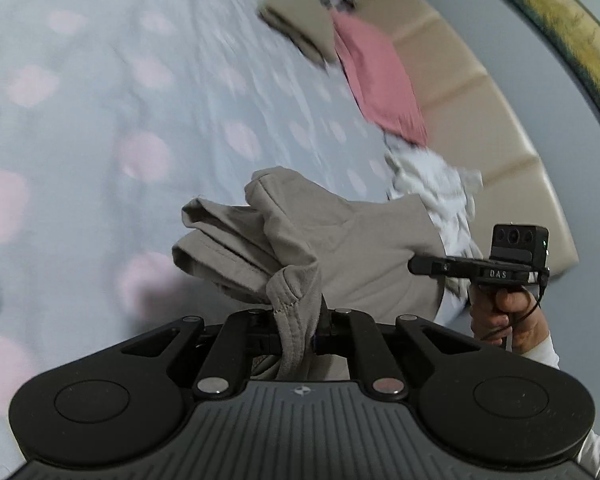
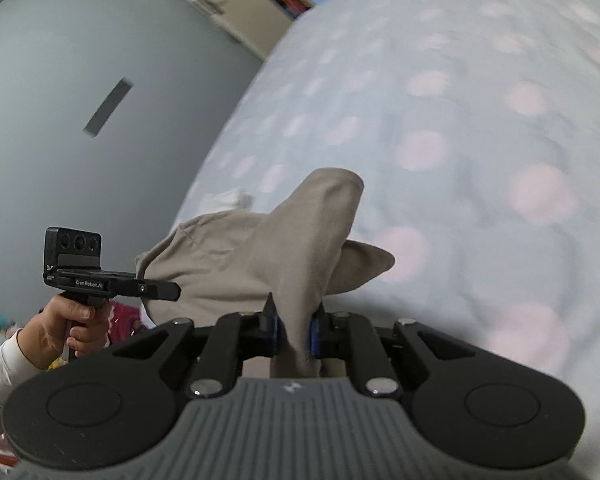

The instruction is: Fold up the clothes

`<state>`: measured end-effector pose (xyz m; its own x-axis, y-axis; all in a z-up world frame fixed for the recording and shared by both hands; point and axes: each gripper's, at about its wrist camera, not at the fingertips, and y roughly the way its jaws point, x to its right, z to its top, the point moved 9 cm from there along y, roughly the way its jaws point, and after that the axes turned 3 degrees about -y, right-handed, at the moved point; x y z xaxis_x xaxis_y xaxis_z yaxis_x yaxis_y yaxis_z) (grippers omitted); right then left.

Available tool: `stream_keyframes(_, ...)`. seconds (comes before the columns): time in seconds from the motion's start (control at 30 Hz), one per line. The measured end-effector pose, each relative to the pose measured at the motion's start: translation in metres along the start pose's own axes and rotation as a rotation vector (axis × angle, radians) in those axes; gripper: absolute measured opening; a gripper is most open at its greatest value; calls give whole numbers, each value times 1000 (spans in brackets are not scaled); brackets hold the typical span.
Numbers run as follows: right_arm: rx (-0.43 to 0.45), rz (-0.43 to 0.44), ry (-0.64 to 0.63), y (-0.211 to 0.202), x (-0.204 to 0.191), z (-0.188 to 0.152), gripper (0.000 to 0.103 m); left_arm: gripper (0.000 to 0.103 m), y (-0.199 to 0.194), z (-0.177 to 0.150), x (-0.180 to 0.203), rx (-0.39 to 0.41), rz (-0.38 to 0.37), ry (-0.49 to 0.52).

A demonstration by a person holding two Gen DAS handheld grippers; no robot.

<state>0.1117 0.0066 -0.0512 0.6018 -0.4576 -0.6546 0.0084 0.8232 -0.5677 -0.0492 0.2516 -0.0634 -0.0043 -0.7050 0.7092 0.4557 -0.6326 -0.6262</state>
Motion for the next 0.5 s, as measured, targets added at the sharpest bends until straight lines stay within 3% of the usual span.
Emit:
stream_keyframes(0.13,-29,54,-66,45,-54,27,15,8,-69,17,-35,72,62,-44)
stream_keyframes(0.33,-87,138,-118,149,-134,69,15,8,-170,52,-101,183,165,-109)
stream_keyframes(0.5,-134,190,-135,234,-184,95,15,8,-223,76,-160,223,242,-162)
